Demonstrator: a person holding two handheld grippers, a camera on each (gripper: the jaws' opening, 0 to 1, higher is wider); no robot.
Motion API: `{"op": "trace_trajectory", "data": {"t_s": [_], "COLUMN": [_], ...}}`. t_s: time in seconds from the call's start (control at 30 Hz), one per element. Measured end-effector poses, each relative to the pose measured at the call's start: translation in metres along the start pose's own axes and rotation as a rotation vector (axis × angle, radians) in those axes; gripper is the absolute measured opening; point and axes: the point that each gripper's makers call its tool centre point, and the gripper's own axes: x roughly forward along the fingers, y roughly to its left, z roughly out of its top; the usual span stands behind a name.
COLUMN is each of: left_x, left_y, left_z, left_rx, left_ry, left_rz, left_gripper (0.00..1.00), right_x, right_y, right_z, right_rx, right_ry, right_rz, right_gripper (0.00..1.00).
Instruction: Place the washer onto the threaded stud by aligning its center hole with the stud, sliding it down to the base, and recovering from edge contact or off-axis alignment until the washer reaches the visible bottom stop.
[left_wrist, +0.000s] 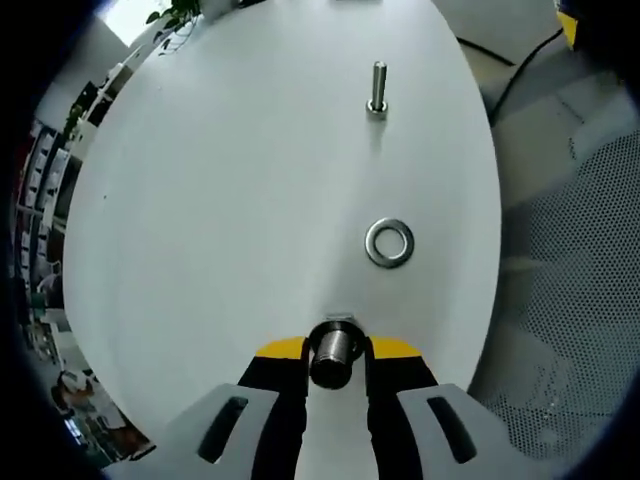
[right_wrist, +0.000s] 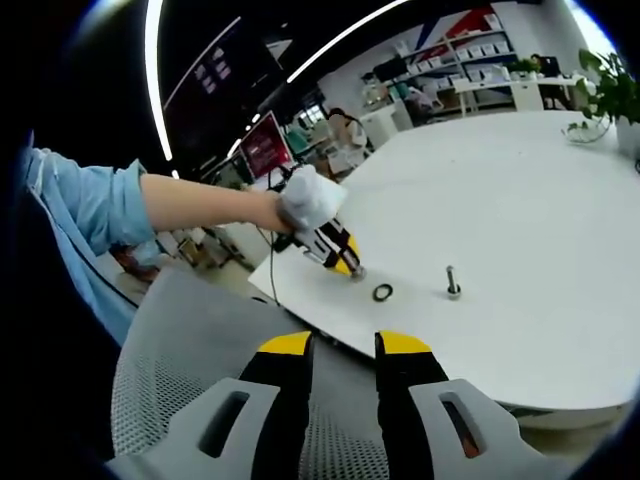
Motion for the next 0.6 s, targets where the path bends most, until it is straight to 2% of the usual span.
{"op": "trace_trajectory", "data": {"t_s": [0.27,0.5,0.6], "left_x": [0.0081,0.0070,0.0046], "left_y": [-0.0011,-0.0025,-0.0037], "left_z": [-0.0009,-0.0023,-0.0027], "left_rx": [0.011,-0.055,-0.031], "left_ry": [0.023,0.008,-0.013], "left_rz": [-0.018,-0.046,-0.056], "left_gripper": [0.19,0.20,0.21], "right_x": [0.0001,0.0003,0.0003], "right_y": [-0.0004,-0.0003,-0.0005], "right_z": [-0.0004,-0.0011,-0.0012], "right_rx": [0.002,0.000,0.000], "right_ry": [0.001,0.007,0.008], "right_rz": [0.000,0.002,0.003], "right_gripper": [0.27,0.27,0.27]}}
